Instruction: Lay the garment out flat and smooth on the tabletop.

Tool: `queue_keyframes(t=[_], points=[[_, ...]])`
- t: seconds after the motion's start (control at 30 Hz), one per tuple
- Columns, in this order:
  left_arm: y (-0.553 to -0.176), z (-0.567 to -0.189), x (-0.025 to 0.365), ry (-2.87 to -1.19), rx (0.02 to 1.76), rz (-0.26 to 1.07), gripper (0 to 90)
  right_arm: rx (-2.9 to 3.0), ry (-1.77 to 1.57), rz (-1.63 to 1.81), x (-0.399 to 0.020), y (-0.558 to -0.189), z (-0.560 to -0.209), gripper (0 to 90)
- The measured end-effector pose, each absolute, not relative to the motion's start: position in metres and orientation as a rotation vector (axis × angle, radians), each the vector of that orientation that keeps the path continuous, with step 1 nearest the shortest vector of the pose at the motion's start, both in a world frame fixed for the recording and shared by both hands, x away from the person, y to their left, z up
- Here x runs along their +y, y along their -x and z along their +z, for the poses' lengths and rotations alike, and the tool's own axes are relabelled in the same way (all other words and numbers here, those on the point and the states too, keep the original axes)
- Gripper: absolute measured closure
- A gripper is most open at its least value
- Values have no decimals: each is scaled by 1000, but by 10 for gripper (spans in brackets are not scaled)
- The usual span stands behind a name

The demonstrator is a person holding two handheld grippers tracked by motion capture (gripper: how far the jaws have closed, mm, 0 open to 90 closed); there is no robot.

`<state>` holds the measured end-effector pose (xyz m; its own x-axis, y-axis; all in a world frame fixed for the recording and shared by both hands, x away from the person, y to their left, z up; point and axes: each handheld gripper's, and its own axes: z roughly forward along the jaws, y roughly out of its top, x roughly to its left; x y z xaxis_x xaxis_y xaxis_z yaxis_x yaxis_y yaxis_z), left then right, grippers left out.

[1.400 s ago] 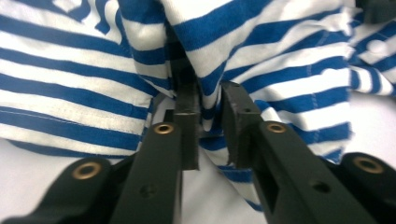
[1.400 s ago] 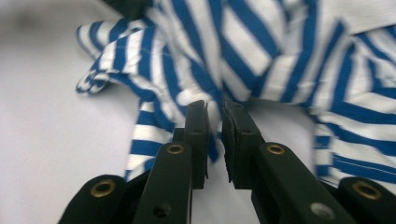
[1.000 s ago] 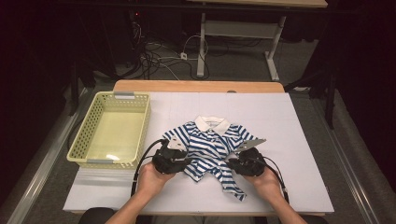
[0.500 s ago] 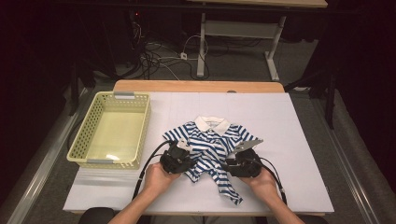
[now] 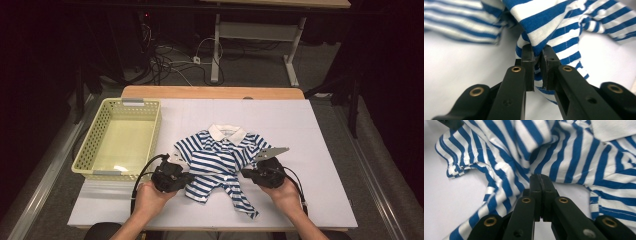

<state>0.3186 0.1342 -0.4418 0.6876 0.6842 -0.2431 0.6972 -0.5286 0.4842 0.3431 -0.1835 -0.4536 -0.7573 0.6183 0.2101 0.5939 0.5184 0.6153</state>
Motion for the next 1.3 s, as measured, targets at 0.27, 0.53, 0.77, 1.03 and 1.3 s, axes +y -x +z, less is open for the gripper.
queue_keyframes(t=[0.27, 0.53, 0.77, 1.03, 1.3], points=[[-327, -451, 142, -2356, 1134, -24, 749, 2768, -1074, 1038, -173, -338, -461, 791], [-328, -445, 140, -2230, 1122, 20, 602, 2824, -1064, 1028, -159, -332, -465, 725], [-333, -446, 139, -2211, 1131, 33, 643, 2837, -1024, 1015, -148, -327, -465, 701], [-332, -442, 140, -2259, 1103, 23, 823, 2844, -999, 984, -147, -325, -465, 699], [-328, -435, 154, -2222, 1141, 27, 843, 2841, -1003, 961, -152, -322, -465, 708]])
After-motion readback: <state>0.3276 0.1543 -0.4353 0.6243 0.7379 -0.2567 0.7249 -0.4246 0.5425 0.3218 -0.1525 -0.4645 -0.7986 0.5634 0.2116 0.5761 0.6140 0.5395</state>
